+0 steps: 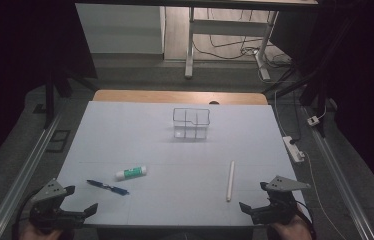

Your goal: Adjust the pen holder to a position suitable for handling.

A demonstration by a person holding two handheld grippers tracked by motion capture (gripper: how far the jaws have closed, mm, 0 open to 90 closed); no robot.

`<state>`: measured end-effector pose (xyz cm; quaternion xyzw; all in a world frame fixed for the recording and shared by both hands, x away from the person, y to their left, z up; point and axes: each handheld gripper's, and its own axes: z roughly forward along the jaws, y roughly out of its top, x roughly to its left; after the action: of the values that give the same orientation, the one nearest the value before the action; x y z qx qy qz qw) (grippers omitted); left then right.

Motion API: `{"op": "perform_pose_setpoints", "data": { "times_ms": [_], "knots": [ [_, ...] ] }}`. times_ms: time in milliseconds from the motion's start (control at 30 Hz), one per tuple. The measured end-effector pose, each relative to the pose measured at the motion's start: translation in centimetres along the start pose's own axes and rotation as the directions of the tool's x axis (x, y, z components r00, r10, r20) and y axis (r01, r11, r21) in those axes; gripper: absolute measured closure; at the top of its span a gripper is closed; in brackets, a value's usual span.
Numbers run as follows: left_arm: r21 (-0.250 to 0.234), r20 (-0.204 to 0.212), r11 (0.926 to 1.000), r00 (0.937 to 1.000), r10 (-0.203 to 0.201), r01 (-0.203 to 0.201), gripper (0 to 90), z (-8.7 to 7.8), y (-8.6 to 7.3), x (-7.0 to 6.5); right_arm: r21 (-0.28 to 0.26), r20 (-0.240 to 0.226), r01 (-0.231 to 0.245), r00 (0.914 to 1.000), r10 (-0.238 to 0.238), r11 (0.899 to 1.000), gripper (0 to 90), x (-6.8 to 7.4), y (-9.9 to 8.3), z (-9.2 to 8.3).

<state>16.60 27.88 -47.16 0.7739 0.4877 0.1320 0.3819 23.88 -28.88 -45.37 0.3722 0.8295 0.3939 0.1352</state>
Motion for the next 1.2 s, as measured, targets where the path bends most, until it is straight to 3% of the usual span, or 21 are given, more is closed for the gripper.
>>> {"op": "perform_pose_setpoints", "data": {
  "times_ms": [233, 733, 933, 1067, 1200],
  "knots": [
    [-0.014, 0.025, 0.9999, 0.9997, -0.002, 0.003, 0.5, -0.29, -0.24, 0.14, 0.006, -0.011, 0.009, 0.9999, -0.009, 1.0, 0.0, 0.06, 0.11, 0.15],
    [0.015, 0.063, 0.9994, 0.9976, 0.03, -0.031, 1.5, -0.09, -0.25, -0.03, 0.019, -0.019, -0.007, 0.9998, 0.007, 1.0, 0.0, -0.1, 0.16, 0.29],
    [0.005, 0.07, 1.0, 0.9975, 0.001, -0.001, 1.4, -0.19, -0.3, 0.3, 0.016, -0.023, -0.011, 0.9997, 0.012, 1.0, 0.0, -0.14, 0.19, 0.25],
    [-0.004, 0.08, 0.9998, 0.9966, -0.02, 0.02, 1.4, -0.28, -0.35, 0.54, -0.004, -0.052, -0.015, 0.9985, 0.014, 1.0, 0.0, -0.04, 0.35, 0.16],
    [-0.006, 0.082, 0.9996, 0.9963, -0.027, 0.028, 1.4, -0.3, -0.38, 0.64, -0.019, -0.063, 0.007, 0.998, -0.008, 1.0, 0.0, 0.27, 0.71, 0.14]
  ]
}}
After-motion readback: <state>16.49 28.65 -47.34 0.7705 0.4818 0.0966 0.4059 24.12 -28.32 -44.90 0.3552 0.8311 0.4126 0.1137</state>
